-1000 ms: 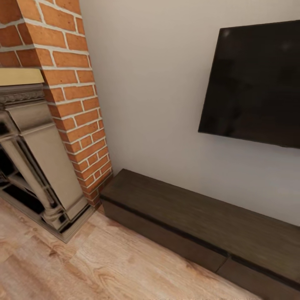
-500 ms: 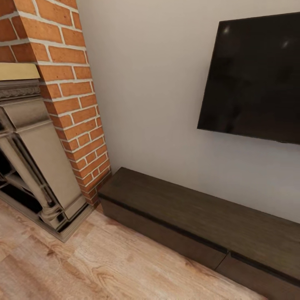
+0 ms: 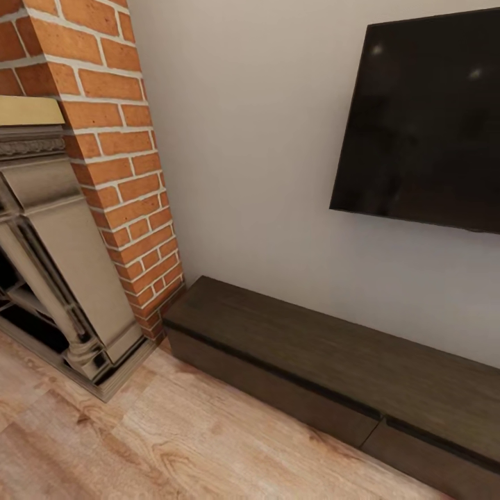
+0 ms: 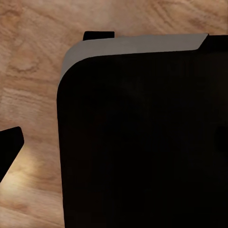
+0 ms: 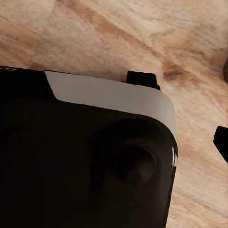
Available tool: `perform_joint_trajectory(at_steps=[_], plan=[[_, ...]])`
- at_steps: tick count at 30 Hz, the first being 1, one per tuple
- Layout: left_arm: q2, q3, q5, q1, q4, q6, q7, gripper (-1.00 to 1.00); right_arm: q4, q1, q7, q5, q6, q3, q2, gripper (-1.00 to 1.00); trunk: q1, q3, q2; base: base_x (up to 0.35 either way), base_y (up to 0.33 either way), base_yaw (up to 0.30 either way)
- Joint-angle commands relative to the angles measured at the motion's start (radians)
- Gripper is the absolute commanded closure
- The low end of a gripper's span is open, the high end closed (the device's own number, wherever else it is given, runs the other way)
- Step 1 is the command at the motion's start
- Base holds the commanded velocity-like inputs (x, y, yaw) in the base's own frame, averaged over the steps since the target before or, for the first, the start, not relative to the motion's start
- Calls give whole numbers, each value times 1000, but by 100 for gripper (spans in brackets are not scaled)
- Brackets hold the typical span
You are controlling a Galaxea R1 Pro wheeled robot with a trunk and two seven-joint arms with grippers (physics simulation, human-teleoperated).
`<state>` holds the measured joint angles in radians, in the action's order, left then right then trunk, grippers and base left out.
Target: Place each of the two pumpkins and all three candles from the living room inside a cabinet in the living room (use any cabinet), then make sure every cabinet is closed, and position the cauldron so it is next to a table in the living room.
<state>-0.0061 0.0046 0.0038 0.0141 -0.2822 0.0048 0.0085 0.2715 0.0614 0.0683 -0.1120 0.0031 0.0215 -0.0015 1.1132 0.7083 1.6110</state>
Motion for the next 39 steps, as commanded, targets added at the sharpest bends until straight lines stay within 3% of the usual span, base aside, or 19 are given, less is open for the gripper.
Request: perform_joint_trajectory(at_steps=[1, 18, 33, 39], plan=[[1, -1, -3, 0, 2, 0, 0, -100, 0, 0, 0, 0, 0, 0, 0, -100, 0, 0, 0, 0, 0, 0], [8, -3, -13, 0, 11, -5, -6, -100, 0, 0, 0, 0, 0, -2, 2, -100, 0, 0, 0, 175, 117, 0], [8, -3, -13, 0, 11, -5, -4, -100, -2, 0, 1, 0, 0, -1, 0, -100, 0, -6, 0, 12, 14, -238], [8, -3, -13, 0, 11, -5, -5, -100, -4, 0, 1, -9, 1, -6, 1, -100, 0, -7, 0, -103, 141, -45]])
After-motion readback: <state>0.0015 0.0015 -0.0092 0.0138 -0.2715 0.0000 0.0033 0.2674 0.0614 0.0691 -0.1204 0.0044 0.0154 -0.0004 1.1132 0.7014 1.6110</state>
